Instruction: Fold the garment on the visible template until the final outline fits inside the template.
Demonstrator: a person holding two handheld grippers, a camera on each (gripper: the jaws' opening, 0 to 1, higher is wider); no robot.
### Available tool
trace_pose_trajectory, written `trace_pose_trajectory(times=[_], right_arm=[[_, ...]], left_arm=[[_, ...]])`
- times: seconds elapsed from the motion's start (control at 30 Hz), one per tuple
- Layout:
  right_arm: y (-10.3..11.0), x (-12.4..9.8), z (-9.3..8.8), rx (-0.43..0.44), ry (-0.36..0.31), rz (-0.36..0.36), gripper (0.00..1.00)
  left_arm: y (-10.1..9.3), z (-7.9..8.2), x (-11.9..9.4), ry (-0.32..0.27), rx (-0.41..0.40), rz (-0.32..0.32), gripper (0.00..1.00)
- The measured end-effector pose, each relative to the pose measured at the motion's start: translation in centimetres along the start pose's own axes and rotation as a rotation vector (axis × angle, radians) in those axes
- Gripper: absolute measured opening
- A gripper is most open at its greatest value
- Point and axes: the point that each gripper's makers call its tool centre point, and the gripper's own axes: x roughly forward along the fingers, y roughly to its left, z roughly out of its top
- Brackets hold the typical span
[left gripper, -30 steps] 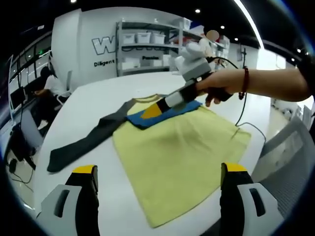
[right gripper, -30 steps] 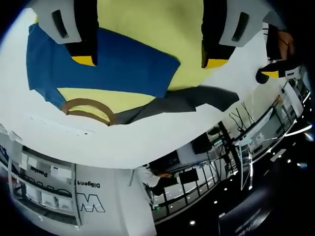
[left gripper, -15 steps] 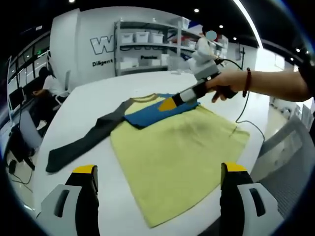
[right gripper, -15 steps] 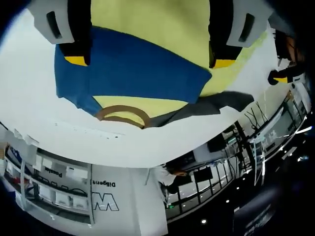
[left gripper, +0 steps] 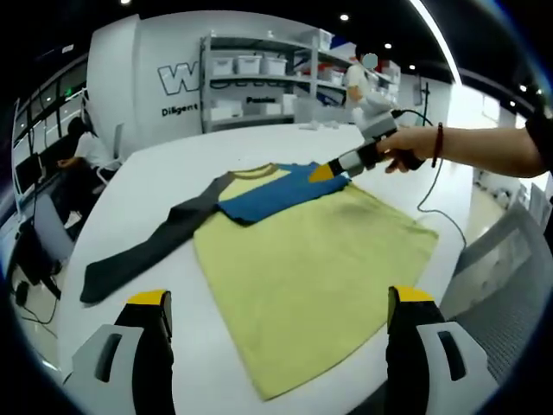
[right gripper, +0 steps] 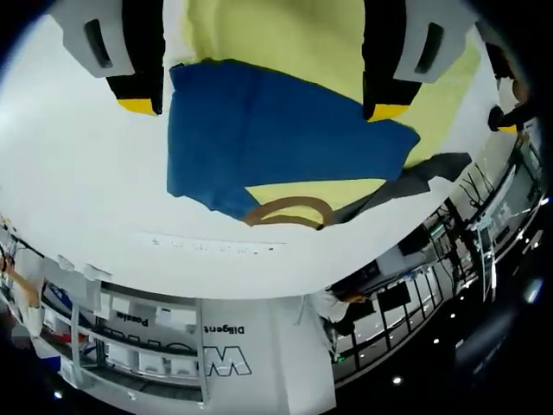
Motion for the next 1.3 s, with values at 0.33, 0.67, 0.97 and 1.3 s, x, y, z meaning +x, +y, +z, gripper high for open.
trace_pose_trajectory(times=[0.33,0.67,0.97,1.3], right_arm=[[-2.7,-0.3,-1.5,0.077,0.025,-0.032,0.79],[-4.2,-0.4,-2.8,0.051,0.053,-0.085,0.53],[-4.7,-0.8,-2.9,0.059,0.043,-0.089,0.38],[-4.6,-0.9,-3.1,0.005,0.036,-0.112,0.16]], left_arm=[[0.2,0.0,0.0,-0.001,-0.005,0.004,0.99],[-0.4,-0.3,0.2,0.012,0.017,-0.02,0.99],[-0.1,-0.2,0.1,0.01,0.015,-0.007,0.99],[-0.2,-0.3,0.1,0.016,0.017,-0.011,0.99]])
